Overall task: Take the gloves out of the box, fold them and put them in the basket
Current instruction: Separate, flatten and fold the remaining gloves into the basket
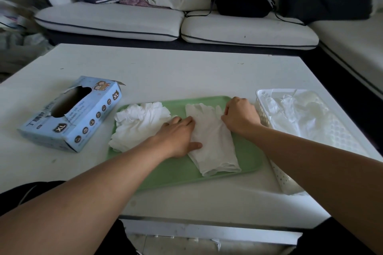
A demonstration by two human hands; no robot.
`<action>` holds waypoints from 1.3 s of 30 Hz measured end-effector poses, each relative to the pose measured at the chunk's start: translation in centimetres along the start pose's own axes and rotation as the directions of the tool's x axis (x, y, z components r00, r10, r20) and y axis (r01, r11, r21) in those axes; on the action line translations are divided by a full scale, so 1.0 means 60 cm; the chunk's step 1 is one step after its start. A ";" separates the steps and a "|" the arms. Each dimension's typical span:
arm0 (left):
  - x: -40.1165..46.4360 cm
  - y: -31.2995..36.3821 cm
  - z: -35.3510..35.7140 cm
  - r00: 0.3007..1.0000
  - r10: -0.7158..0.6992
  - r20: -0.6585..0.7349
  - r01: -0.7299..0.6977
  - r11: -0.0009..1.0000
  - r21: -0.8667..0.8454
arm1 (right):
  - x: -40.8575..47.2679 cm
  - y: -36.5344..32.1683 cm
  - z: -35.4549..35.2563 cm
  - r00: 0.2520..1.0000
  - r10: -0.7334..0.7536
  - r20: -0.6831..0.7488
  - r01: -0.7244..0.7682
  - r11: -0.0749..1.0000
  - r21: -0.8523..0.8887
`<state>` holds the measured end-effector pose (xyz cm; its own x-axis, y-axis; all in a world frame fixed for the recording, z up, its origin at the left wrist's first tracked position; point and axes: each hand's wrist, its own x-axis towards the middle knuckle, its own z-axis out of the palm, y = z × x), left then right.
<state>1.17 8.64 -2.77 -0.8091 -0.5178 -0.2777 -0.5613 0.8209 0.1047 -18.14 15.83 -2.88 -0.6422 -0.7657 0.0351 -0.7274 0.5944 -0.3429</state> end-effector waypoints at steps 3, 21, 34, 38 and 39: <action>-0.001 -0.001 0.000 1.000 0.008 -0.005 -0.008 1.000 0.021 | -0.001 -0.016 -0.004 0.996 -0.079 -0.032 0.080 0.996 0.047; -0.041 0.038 -0.027 0.971 0.136 -0.195 -0.177 0.962 -0.209 | -0.113 -0.014 -0.094 0.724 -0.452 0.521 0.541 0.841 -0.023; -0.068 0.099 0.024 0.991 0.074 -0.110 -0.091 0.982 -0.163 | -0.158 0.030 -0.060 0.717 -0.483 0.503 0.580 0.813 -0.046; -0.067 0.103 0.023 0.989 0.058 -0.135 -0.085 0.976 -0.202 | -0.139 0.011 -0.088 0.723 -0.432 0.539 0.480 0.875 0.058; -0.065 0.102 0.020 0.985 0.073 -0.159 -0.109 0.966 -0.234 | -0.130 0.008 -0.103 0.726 -0.406 0.555 0.402 0.906 0.136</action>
<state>1.13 15.97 -2.21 -0.8653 -0.4881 -0.1140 -0.4943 0.7936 0.3547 -14.96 23.60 2.49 -0.0370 -0.9335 -0.3566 -0.8840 0.1970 -0.4239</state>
